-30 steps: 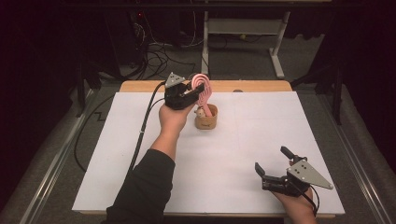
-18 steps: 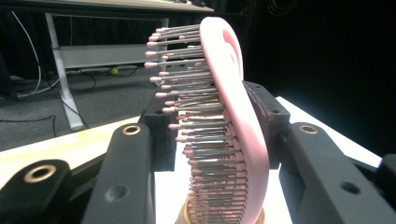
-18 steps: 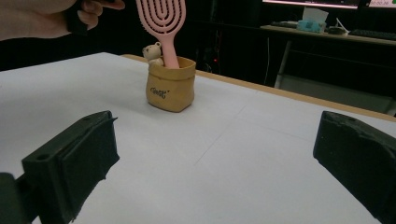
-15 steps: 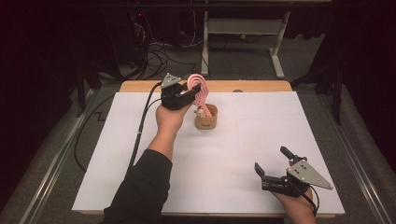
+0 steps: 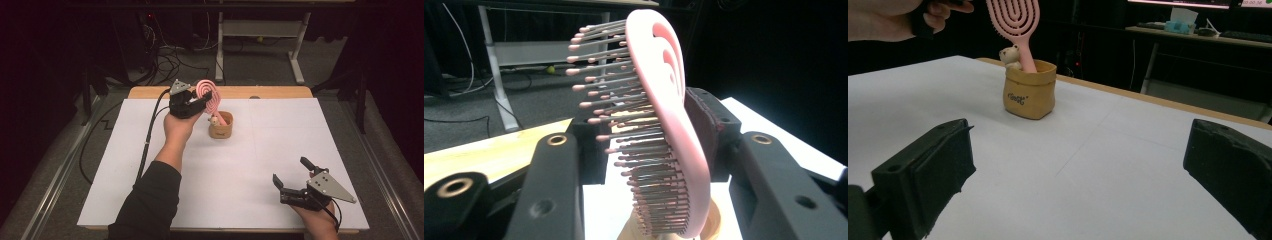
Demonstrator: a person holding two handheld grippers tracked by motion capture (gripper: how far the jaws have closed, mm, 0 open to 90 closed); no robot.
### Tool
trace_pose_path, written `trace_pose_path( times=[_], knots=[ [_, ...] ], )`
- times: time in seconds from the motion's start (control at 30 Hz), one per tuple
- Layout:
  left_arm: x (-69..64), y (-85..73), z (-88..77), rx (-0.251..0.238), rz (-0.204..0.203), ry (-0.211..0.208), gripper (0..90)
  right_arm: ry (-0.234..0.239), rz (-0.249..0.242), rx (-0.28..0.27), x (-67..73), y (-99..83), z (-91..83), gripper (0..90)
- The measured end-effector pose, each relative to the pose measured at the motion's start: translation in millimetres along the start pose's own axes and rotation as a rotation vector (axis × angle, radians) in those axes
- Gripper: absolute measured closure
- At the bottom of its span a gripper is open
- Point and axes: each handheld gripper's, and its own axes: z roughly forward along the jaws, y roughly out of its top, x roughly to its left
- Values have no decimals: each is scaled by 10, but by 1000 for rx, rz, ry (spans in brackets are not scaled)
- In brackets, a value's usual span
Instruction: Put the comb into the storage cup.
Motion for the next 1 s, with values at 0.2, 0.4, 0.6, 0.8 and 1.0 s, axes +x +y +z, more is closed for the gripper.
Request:
trace_pose_path(
  times=[0.2, 0.4, 0.6, 0.8, 1.0],
  knots=[
    [3, -2, -5, 3, 15, 5, 544, 0, 2, 0, -2, 0, -1, 4],
    [16, -12, -3, 11, 35, 18, 505, -3, 3, 1, -3, -2, -3, 4],
    [28, -22, -4, 15, 46, 32, 504, -1, 0, 3, -2, -6, 2, 4],
    [29, -27, -4, 26, 61, 40, 504, -3, 0, 4, -3, -7, 1, 4],
    [35, -37, 8, 40, 65, 42, 433, -3, 2, 4, -1, -8, 1, 4]
  ],
)
